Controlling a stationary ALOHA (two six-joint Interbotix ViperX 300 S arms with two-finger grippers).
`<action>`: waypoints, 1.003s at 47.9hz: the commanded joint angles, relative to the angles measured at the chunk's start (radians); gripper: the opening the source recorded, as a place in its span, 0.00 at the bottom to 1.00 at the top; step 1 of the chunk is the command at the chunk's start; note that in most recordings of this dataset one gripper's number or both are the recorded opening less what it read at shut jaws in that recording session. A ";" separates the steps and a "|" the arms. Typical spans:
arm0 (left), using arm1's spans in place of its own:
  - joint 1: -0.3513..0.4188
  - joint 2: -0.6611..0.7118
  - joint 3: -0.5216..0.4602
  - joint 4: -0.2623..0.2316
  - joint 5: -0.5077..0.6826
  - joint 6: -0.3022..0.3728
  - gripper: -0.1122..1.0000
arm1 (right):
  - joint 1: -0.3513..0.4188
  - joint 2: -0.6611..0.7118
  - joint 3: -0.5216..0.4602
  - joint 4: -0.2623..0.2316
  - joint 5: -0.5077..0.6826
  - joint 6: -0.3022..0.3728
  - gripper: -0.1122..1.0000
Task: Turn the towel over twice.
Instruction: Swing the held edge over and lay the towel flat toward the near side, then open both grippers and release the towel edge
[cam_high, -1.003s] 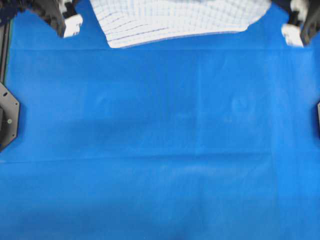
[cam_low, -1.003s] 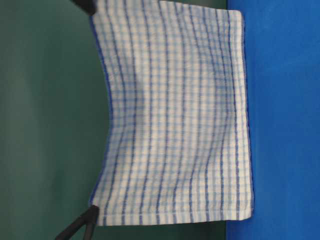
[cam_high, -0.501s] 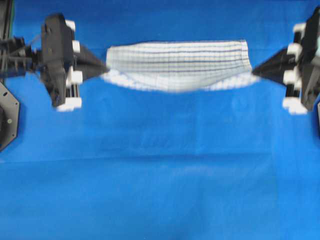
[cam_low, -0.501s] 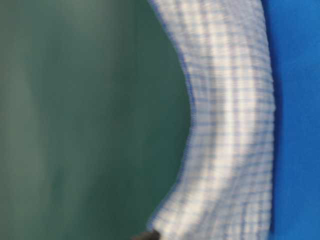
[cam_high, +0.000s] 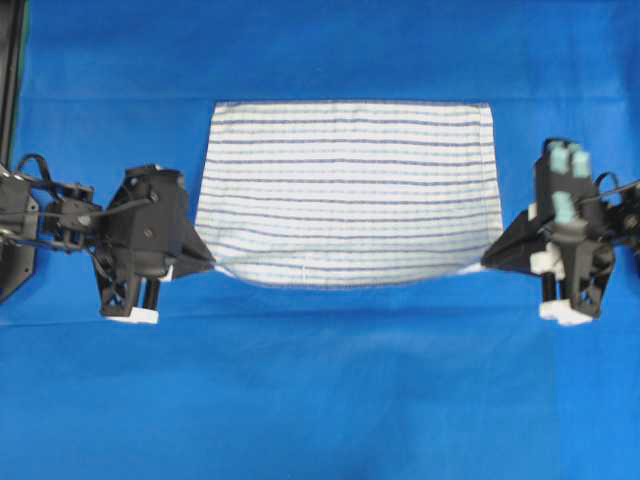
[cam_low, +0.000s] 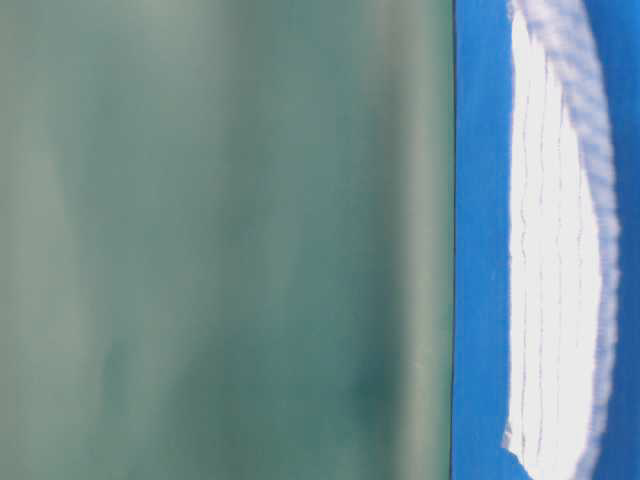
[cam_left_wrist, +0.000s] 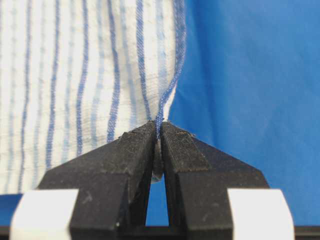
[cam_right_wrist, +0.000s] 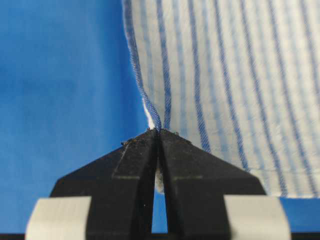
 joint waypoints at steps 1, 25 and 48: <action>-0.015 0.037 -0.009 -0.002 -0.018 -0.011 0.13 | 0.015 0.031 -0.017 0.003 -0.009 0.017 0.14; -0.018 0.184 -0.006 -0.002 -0.054 -0.029 0.13 | 0.018 0.272 -0.018 0.005 -0.080 0.038 0.14; -0.018 0.178 -0.011 -0.002 -0.049 -0.025 0.73 | 0.018 0.261 -0.040 -0.002 -0.083 0.037 0.67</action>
